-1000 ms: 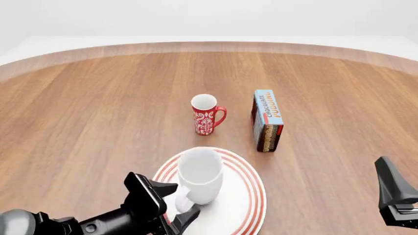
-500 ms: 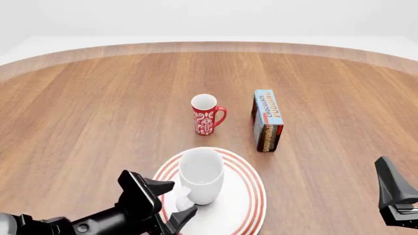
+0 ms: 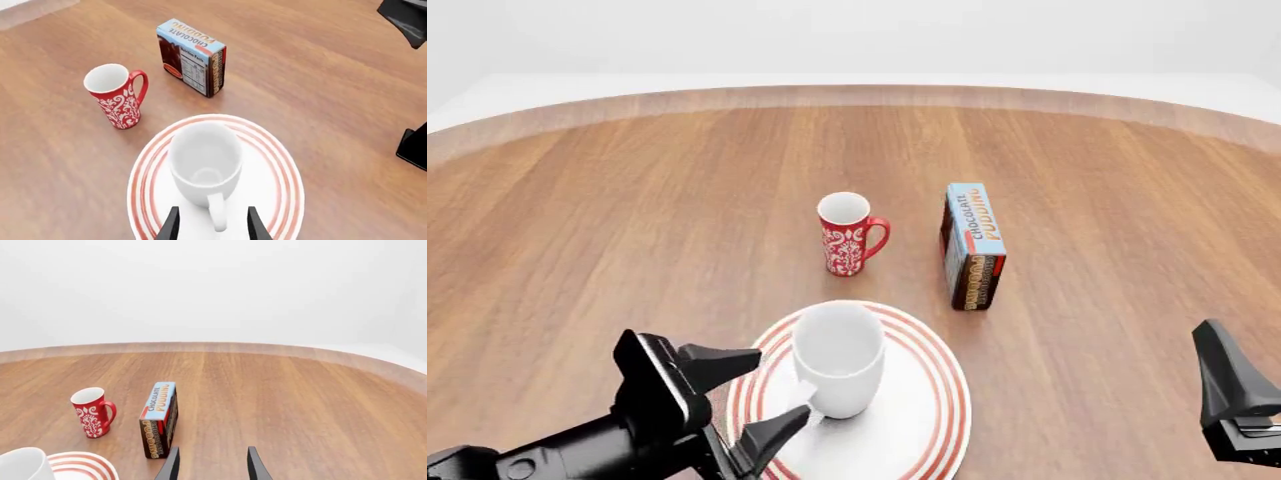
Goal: Pick up the white mug and put it on the plate, and put the chocolate pudding to the right of the plate.
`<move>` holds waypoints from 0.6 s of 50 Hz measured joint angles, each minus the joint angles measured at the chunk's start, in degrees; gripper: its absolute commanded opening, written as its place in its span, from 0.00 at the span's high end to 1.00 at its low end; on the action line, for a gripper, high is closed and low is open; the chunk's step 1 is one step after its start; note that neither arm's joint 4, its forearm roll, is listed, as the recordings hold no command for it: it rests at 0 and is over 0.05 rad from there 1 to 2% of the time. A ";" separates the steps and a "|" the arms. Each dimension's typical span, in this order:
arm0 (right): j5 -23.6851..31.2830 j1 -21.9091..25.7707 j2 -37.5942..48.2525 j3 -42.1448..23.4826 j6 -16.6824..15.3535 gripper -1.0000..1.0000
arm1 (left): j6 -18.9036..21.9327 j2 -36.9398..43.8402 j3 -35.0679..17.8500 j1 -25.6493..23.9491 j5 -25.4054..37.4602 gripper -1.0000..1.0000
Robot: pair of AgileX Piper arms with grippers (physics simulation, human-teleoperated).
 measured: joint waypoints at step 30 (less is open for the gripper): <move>0.02 0.04 0.00 -0.02 -0.10 0.00 | 5.08 -27.66 -6.11 2.84 21.53 0.00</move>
